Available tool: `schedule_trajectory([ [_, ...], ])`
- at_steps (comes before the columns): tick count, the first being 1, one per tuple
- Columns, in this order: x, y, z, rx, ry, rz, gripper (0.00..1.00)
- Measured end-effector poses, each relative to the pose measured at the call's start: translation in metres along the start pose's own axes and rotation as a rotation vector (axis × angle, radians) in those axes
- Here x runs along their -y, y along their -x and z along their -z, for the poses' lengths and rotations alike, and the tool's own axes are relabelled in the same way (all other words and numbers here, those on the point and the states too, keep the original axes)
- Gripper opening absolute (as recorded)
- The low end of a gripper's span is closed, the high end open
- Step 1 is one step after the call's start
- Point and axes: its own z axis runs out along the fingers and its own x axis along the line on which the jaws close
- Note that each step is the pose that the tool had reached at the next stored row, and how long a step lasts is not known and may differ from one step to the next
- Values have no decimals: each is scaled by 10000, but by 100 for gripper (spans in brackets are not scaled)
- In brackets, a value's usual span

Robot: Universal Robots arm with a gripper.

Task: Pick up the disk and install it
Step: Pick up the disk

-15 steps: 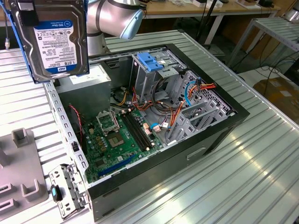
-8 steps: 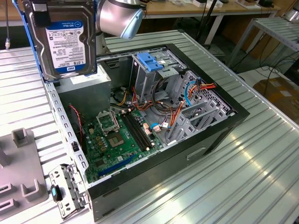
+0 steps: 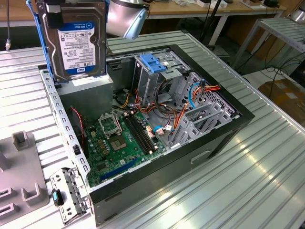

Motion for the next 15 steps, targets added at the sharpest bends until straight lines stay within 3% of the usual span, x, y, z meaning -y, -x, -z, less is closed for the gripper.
schedule_trajectory([
  [11, 284, -3, -24, -66, -2, -4, 37],
  [15, 353, -12, -33, -81, -5, -9, 37],
])
